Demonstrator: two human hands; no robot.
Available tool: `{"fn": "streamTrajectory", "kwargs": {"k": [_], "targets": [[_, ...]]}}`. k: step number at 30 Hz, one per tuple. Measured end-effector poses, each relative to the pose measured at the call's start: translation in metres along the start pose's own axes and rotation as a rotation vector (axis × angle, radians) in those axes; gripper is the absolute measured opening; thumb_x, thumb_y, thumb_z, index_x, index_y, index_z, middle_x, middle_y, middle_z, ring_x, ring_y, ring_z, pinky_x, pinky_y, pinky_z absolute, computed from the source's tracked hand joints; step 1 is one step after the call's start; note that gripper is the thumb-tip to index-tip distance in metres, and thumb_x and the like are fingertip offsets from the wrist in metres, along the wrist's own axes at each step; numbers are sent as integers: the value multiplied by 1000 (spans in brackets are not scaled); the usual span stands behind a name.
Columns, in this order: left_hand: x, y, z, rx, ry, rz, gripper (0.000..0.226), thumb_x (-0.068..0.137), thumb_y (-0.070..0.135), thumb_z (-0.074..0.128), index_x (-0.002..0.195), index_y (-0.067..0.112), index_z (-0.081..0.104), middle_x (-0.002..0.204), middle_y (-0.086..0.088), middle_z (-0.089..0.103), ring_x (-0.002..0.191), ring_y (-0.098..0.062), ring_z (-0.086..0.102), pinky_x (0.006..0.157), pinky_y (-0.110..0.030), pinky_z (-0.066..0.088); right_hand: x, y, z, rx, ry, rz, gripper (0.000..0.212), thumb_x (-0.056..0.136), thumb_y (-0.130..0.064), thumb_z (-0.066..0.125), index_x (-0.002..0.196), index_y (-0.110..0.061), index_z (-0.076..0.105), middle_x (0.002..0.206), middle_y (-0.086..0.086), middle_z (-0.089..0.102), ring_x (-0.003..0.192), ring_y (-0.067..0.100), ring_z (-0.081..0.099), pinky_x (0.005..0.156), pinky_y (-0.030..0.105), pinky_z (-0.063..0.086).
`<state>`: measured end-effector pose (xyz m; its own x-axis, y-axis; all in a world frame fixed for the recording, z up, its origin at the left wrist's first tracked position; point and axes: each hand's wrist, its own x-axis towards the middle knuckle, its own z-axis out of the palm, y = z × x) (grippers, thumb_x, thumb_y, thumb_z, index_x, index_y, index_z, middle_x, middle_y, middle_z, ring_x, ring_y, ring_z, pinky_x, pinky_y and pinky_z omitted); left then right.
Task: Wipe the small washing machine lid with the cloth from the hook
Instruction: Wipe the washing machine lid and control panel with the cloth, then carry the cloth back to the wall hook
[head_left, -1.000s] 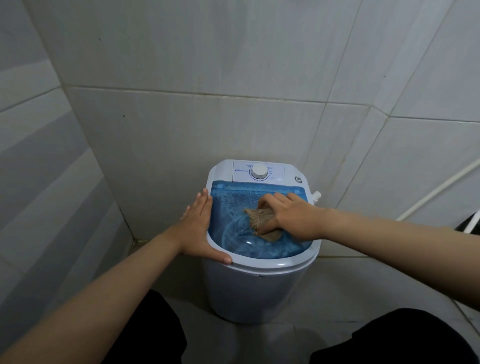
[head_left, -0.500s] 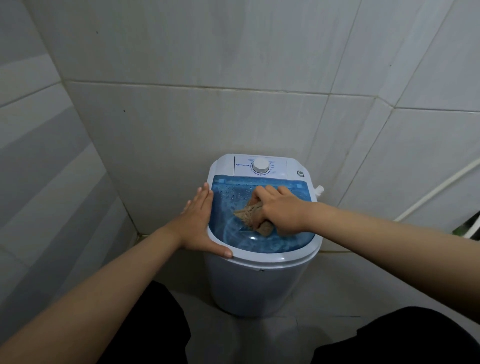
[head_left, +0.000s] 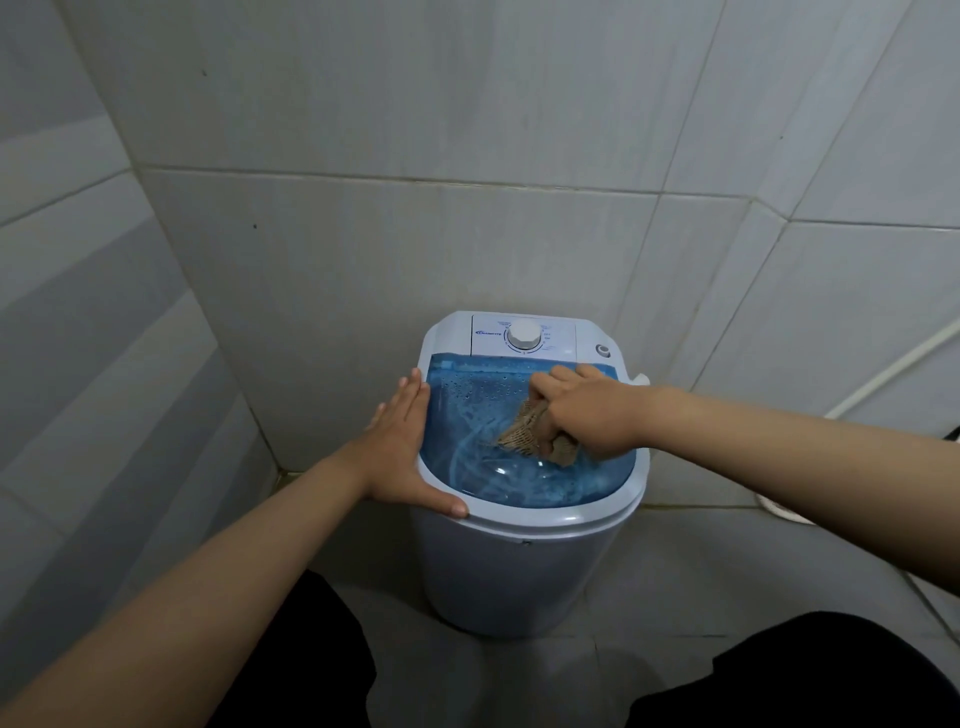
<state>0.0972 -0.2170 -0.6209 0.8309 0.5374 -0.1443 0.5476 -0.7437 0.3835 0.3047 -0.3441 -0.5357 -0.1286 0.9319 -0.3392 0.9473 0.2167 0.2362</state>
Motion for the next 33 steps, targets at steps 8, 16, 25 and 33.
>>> {"fn": "streamTrajectory", "kwargs": {"k": [8, 16, 25, 33], "targets": [[2, -4, 0, 11, -5, 10, 159, 35, 91, 59, 144, 17, -29, 150, 2, -39, 140, -17, -32, 118, -47, -7, -26, 45, 27, 564, 298, 277, 63, 72, 8, 49, 124, -24, 60, 128, 10, 48, 118, 26, 46, 105, 35, 39], [2, -2, -1, 22, -8, -4, 158, 37, 90, 61, 144, 16, -29, 151, 0, -37, 140, -19, -32, 118, -48, -6, -15, -16, 59, 497, 280, 379, 80, 79, 9, 47, 149, -21, 22, 159, 10, 14, 143, 29, 25, 112, 37, 34], [0, 1, -3, 40, -37, -26, 158, 38, 91, 59, 144, 14, -29, 151, -2, -39, 140, -20, -32, 118, -51, -4, -48, -83, 55, 521, 197, 497, 77, 82, 1, 51, 148, -16, 16, 156, 20, 17, 142, 35, 24, 112, 40, 31], [-4, 29, -17, -194, 108, 135, 147, 41, 87, 63, 150, 22, -11, 159, 3, -21, 145, -13, -17, 116, -35, -5, -53, -56, 7, 1471, 509, 560, 22, 80, 1, 61, 86, -19, 57, 80, 0, 62, 72, 10, 58, 63, 17, 47]]}}
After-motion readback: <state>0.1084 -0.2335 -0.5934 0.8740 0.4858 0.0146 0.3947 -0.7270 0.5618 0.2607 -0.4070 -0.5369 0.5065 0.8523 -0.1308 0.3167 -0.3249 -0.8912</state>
